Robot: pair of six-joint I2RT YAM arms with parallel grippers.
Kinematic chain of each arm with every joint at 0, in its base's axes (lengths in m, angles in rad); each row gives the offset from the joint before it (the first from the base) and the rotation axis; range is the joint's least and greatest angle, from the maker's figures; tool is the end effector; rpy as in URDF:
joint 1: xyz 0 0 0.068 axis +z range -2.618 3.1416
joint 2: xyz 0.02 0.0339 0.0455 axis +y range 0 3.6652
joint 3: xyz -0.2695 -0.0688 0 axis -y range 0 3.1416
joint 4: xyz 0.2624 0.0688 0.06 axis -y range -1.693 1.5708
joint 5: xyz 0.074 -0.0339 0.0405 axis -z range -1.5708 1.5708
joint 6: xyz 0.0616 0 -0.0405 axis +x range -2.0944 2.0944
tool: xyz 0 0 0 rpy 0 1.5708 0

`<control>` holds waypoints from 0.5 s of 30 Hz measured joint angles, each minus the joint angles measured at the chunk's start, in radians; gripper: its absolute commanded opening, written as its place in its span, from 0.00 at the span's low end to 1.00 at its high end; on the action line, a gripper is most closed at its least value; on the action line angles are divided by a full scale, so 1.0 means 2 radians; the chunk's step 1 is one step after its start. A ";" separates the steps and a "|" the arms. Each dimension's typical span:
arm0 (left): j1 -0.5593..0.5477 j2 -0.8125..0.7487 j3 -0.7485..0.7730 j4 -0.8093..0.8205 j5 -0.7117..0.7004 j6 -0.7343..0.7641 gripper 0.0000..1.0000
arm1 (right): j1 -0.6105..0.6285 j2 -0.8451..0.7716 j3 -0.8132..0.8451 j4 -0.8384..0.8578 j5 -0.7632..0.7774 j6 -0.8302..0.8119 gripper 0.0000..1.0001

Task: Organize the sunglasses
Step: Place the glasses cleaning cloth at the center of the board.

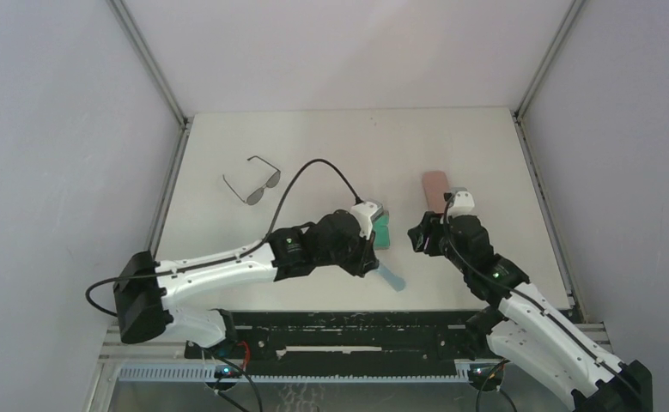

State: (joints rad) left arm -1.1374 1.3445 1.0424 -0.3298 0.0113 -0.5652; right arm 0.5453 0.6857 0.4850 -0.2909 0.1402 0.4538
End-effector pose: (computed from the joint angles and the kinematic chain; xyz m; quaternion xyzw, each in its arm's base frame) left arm 0.1410 -0.3064 0.2752 0.2541 0.8548 -0.3436 0.2943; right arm 0.1750 0.0961 0.2269 -0.0032 0.8566 0.1928 0.4787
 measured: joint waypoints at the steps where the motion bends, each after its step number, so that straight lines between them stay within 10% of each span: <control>1: 0.001 0.007 -0.010 0.008 -0.002 0.000 0.00 | 0.000 0.002 -0.001 -0.002 -0.001 0.002 0.52; 15: 0.040 0.058 -0.174 0.077 -0.020 -0.002 0.02 | 0.004 0.047 -0.001 -0.010 -0.008 0.019 0.53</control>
State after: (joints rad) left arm -1.0576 1.4601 0.6937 -0.1764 -0.0280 -0.5694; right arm 0.5537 0.7788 0.4839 -0.3103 0.1238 0.4915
